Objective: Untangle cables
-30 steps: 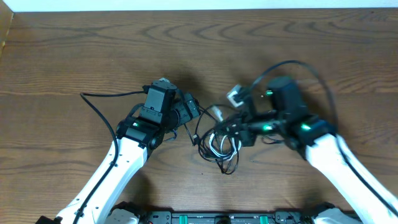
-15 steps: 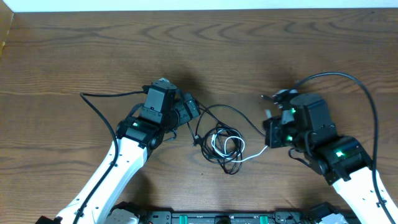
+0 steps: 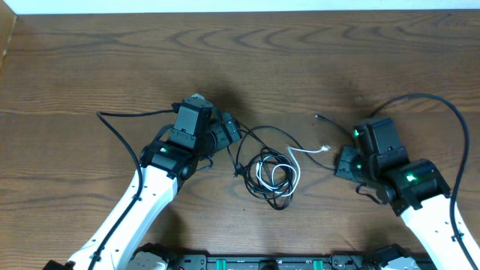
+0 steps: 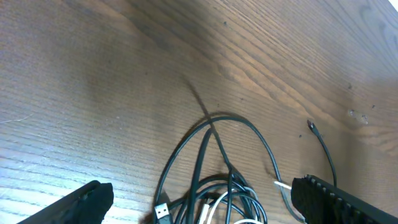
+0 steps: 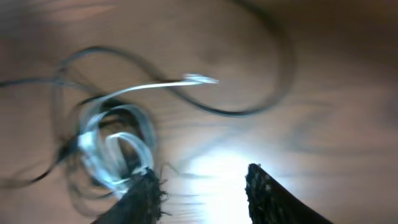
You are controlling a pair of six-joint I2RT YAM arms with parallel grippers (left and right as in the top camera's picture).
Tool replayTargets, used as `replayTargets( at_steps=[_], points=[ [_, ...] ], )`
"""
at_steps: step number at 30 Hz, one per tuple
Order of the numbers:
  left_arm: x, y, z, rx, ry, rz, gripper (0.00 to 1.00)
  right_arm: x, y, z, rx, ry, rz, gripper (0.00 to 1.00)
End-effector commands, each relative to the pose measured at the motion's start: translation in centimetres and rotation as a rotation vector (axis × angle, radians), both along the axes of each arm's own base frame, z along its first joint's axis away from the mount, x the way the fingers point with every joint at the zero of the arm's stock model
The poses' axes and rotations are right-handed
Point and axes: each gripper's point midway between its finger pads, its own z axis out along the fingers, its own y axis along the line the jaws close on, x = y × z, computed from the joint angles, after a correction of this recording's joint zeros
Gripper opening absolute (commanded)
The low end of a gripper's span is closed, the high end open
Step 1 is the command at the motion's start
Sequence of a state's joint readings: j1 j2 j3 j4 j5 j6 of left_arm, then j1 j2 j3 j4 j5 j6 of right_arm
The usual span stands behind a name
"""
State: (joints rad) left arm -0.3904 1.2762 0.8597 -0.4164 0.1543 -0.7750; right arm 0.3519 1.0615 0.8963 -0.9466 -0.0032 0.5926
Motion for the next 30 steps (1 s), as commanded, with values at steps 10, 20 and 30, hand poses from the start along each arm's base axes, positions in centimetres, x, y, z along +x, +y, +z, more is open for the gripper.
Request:
replayTargets(
  at_steps=[10,20,30],
  points=[
    [0.2,0.2,0.3,0.005,-0.011,0.007,0.96,-0.9,11.1,1.2,0.360,-0.024,0.583,0.46],
    [0.2,0.2,0.3,0.005,-0.011,0.007,0.96,1.7,11.5,-5.8,0.196,0.117,0.428,0.34],
    [0.2,0.2,0.3,0.005,-0.011,0.007,0.96,-0.2,8.0,-9.8,0.070,0.302,0.306,0.33]
  ],
)
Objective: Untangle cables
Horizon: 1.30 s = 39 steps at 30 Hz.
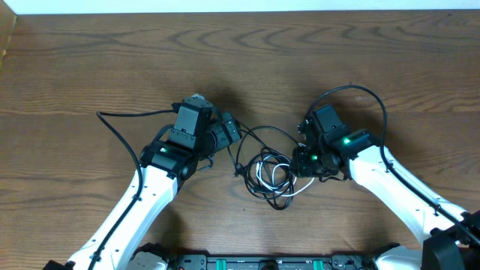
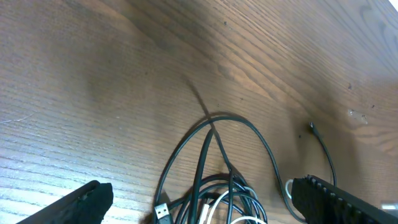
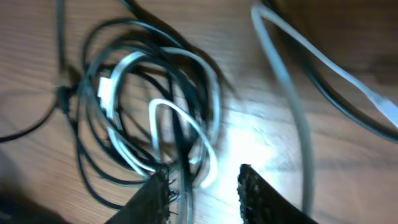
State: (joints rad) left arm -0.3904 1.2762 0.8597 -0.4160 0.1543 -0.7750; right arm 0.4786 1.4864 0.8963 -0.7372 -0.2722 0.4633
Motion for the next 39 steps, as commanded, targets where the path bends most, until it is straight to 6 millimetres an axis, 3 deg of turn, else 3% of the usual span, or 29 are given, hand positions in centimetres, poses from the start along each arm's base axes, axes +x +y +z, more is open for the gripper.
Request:
replayTargets(
  at_steps=[1,7,13,18,20,23,27,29,32,33,34,37,38,39],
  points=[
    [0.2,0.2,0.3,0.005,-0.011,0.007,0.96,-0.8,-1.0,-1.7,-0.059,0.047,-0.027,0.32],
    [0.2,0.2,0.3,0.005,-0.011,0.007,0.96,-1.2,-1.2,-3.5,-0.075,0.098,-0.066,0.27],
    [0.2,0.2,0.3,0.005,-0.011,0.007,0.96,-1.1,-1.2,-3.8,-0.085,0.089,-0.064,0.29],
    [0.2,0.2,0.3,0.005,-0.011,0.007,0.96,-1.1,-1.0,-5.3,-0.109,0.097,-0.052,0.31],
    [0.2,0.2,0.3,0.005,-0.011,0.007,0.96,-1.3,-0.6,-5.9,-0.115,0.103,-0.035,0.25],
    [0.2,0.2,0.3,0.005,-0.011,0.007,0.96,-1.5,-1.0,-6.9,-0.173,0.104,-0.023,0.01],
    [0.2,0.2,0.3,0.005,-0.011,0.007,0.96,-0.3,-3.2,-6.5,-0.302,0.043,-0.070,0.01],
    [0.2,0.2,0.3,0.005,-0.011,0.007,0.96,0.9,-3.8,-4.9,-0.334,-0.006,-0.090,0.01],
    [0.2,0.2,0.3,0.005,-0.011,0.007,0.96,3.5,-4.5,-0.7,-0.388,-0.132,-0.138,0.01],
    [0.2,0.2,0.3,0.005,-0.011,0.007,0.96,4.4,-4.8,1.1,-0.403,-0.187,-0.164,0.01],
    [0.2,0.2,0.3,0.005,-0.011,0.007,0.96,6.2,-4.6,5.8,-0.381,-0.327,-0.202,0.01],
    [0.2,0.2,0.3,0.005,-0.011,0.007,0.96,7.4,-3.3,10.7,-0.284,-0.458,-0.229,0.01],
    [0.2,0.2,0.3,0.005,-0.011,0.007,0.96,7.6,-2.6,13.3,-0.221,-0.533,-0.236,0.01],
    [0.2,0.2,0.3,0.005,-0.011,0.007,0.96,7.5,-2.2,14.2,-0.187,-0.557,-0.231,0.01]
  ],
)
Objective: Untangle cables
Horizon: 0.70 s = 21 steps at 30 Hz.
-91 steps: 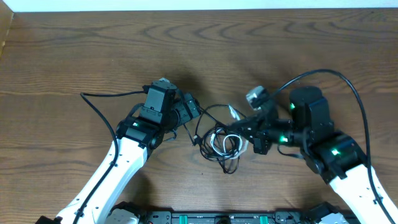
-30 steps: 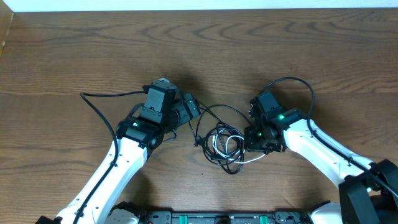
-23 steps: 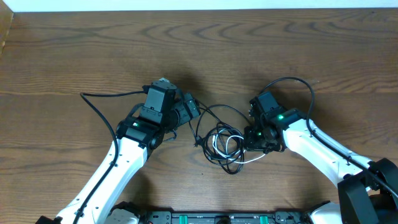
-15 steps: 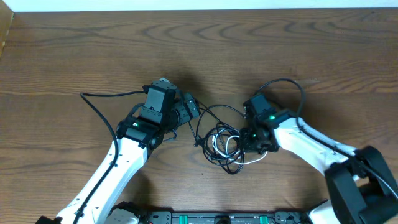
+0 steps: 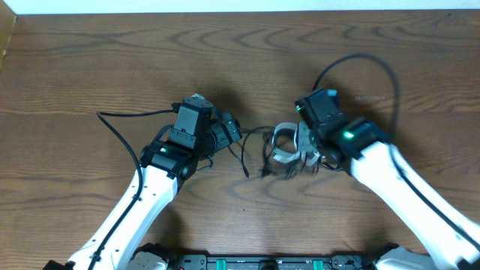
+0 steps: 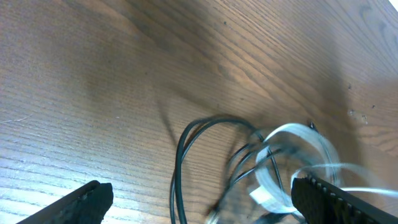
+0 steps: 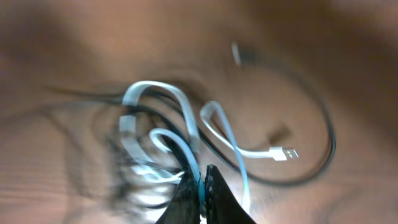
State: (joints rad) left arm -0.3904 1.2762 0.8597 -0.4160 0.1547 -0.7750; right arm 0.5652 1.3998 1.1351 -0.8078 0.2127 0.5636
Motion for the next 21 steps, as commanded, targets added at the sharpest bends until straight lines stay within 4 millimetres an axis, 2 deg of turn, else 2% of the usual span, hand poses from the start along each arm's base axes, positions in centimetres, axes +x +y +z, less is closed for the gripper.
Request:
replayTargets(
  at_steps=[1,6,10,14,17,21],
  points=[
    [0.2,0.2,0.3,0.006,-0.011,0.007,0.96,0.1,0.6,5.2,0.071,-0.157,-0.001,0.01],
    [0.2,0.2,0.3,0.006,-0.011,0.006,0.96,-2.1,5.0,7.7,0.193,-0.187,0.318,0.01],
    [0.2,0.2,0.3,0.006,-0.011,0.007,0.96,-3.9,7.2,8.6,0.287,-0.167,0.462,0.01],
    [0.2,0.2,0.3,0.006,-0.011,0.007,0.96,-6.8,10.4,9.7,0.403,-0.155,0.739,0.01],
    [0.2,0.2,0.3,0.006,-0.011,0.007,0.96,-6.1,9.9,9.4,0.372,-0.161,0.695,0.01],
    [0.2,0.2,0.3,0.006,-0.011,0.007,0.96,-3.9,7.2,8.3,0.306,-0.147,0.430,0.01]
  ],
)
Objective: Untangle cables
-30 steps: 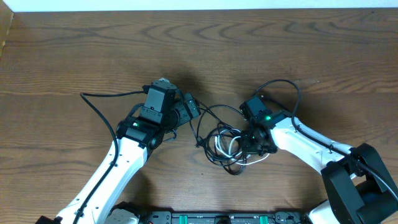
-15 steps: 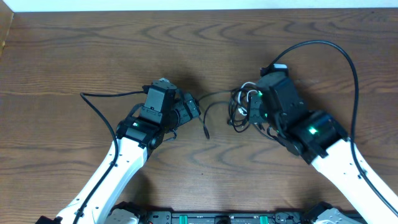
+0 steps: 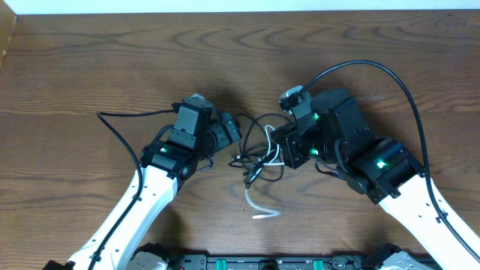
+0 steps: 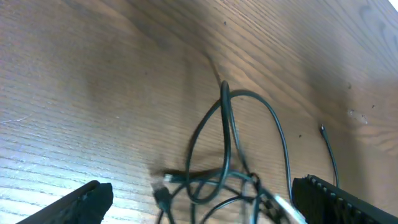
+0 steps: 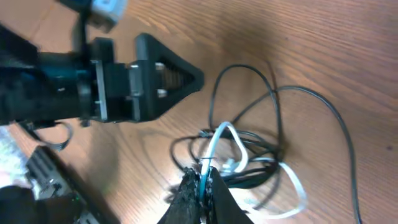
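Note:
A tangle of black cable (image 3: pixel 253 150) and white cable (image 3: pixel 259 204) lies between the arms at mid-table. My right gripper (image 3: pixel 285 154) is shut on a loop of the white cable (image 5: pixel 219 138), pinching it between its fingertips (image 5: pixel 189 184), and the knot hangs below it. The white tail trails toward the table's front edge. My left gripper (image 3: pixel 232 135) stands open just left of the tangle. In its wrist view the black loops (image 4: pixel 225 124) lie between its fingers (image 4: pixel 84 200) with nothing gripped.
Brown wooden table (image 3: pixel 75 60). The right arm's own black lead (image 3: pixel 360 67) arcs behind it. The left arm's lead (image 3: pixel 120 120) runs off to the left. In the right wrist view, the left gripper's body (image 5: pixel 143 78) faces the tangle closely.
My right gripper, still shut on the white cable, has turned to face the left gripper. The tangle now sits nearer the left gripper, its white tail stretched toward the front. The left arm is unmoved.
My right gripper was open at the right, near the white cable's free end. Then it was open over the knot. Then it was shut on a white loop with the tangle blurred beneath it. Now it holds that loop beside the still, open left gripper.

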You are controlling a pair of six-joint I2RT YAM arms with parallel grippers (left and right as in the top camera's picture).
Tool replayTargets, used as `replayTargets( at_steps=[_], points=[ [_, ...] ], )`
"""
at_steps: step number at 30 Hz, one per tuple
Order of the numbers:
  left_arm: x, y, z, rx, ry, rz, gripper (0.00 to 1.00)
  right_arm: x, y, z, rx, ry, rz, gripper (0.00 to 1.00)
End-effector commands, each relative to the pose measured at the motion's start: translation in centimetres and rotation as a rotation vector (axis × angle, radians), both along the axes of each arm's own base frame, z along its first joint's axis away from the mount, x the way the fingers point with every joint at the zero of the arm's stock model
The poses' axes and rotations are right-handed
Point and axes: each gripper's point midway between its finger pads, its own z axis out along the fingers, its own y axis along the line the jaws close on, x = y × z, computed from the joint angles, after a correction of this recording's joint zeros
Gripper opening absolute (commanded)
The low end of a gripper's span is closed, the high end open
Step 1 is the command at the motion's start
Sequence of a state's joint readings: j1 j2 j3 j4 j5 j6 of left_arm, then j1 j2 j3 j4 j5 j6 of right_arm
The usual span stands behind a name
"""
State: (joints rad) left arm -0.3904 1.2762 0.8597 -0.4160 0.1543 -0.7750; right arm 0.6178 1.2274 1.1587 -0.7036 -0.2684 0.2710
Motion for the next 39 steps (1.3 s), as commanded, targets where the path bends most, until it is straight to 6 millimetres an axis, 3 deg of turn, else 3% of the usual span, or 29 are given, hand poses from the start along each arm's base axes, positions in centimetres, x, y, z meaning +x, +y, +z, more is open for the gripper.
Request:
replayTargets(
  at_steps=[1,4,7,9,12,14,16,19,23,26,33,39],
  points=[
    [0.2,0.2,0.3,0.005,-0.011,0.007,0.96,1.6,-2.4,-0.2,-0.036,0.014,-0.226,0.01],
    [0.2,0.2,0.3,0.005,-0.011,0.007,0.96,3.1,-4.0,0.0,-0.030,0.007,-0.402,0.01],
    [0.2,0.2,0.3,0.005,-0.011,0.007,0.96,4.3,-2.4,2.3,0.083,-0.051,-0.379,0.01],
    [0.2,0.2,0.3,0.005,-0.011,0.007,0.96,3.9,0.8,5.3,0.204,-0.130,-0.193,0.01],
    [0.2,0.2,0.3,0.005,-0.011,0.007,0.96,0.8,4.8,10.0,0.334,-0.316,0.195,0.01],
    [0.2,0.2,0.3,0.005,-0.011,0.007,0.96,0.1,5.2,11.3,0.365,-0.371,0.256,0.01],
    [0.2,0.2,0.3,0.005,-0.011,0.007,0.96,1.1,4.5,10.8,0.325,-0.379,0.191,0.01],
    [0.4,0.1,0.5,0.002,-0.019,0.007,0.96,3.5,1.8,7.7,0.175,-0.325,-0.016,0.01],
    [0.4,0.1,0.5,0.002,-0.018,0.007,0.96,4.9,-1.9,4.2,0.036,-0.223,-0.254,0.01],
    [0.4,0.1,0.5,-0.001,-0.017,0.006,0.96,5.5,-3.3,3.9,-0.001,-0.226,-0.343,0.01],
    [-2.5,-5.5,2.1,-0.278,0.082,-0.191,0.95,5.7,-4.0,3.5,-0.028,-0.226,-0.381,0.01],
    [-5.1,-8.1,0.1,-0.328,0.242,-0.133,0.95,5.9,-6.1,2.5,-0.109,-0.217,-0.460,0.01]
  ],
)
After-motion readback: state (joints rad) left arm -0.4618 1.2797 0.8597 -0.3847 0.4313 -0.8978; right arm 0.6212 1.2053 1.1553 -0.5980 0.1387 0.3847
